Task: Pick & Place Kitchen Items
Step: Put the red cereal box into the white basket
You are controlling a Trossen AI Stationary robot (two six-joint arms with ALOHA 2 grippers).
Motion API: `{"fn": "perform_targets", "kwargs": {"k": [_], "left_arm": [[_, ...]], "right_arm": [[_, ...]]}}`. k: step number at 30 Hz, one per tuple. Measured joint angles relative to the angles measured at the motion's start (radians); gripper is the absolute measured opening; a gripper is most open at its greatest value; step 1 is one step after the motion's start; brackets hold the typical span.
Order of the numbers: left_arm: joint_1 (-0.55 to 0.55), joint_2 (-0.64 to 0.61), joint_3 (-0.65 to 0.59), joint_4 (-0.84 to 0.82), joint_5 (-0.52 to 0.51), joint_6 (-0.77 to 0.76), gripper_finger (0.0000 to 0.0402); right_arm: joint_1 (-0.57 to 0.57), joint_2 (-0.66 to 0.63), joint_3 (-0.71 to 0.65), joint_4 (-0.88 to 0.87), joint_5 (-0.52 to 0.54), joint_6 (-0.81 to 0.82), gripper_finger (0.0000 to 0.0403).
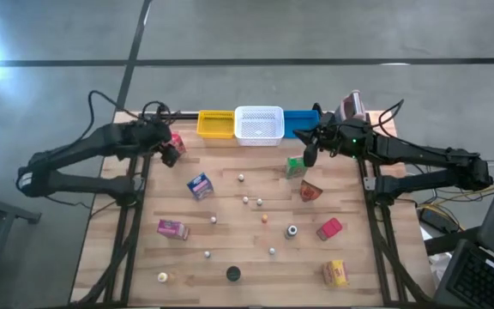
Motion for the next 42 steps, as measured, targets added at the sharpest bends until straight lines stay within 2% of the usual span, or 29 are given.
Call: {"fn": "perform_targets", "kwargs": {"k": [3,8,15,26,42], "left_arm": [[0.054,0.026,0.0,-0.009,0.017,0.029,0.0302],[0.159,0.066,0.0,-0.011,0.128,0.083,0.0303],[0.256,0.151,0.0,0.002,0.169,0.143,0.03],[0.338,0.291,0.0,0.08,0.213,0.219,0.03],[0.419,0.456,0.0,0.129,0.286,0.294,0.03]], "right_arm": [[0.0,0.0,0.0,-0.017,-0.005,-0.004,0.0008],[0.0,0.0,-0.001,-0.04,-0.025,-0.005,0.0008],[0.0,0.0,-0.001,-0.043,-0.026,-0.023,0.0008],[0.0,0.0,-0.002,-0.121,-0.026,-0.024,0.0008],[0.0,0.0,-0.002,-0.123,-0.025,-0.068,0.0008]]}}
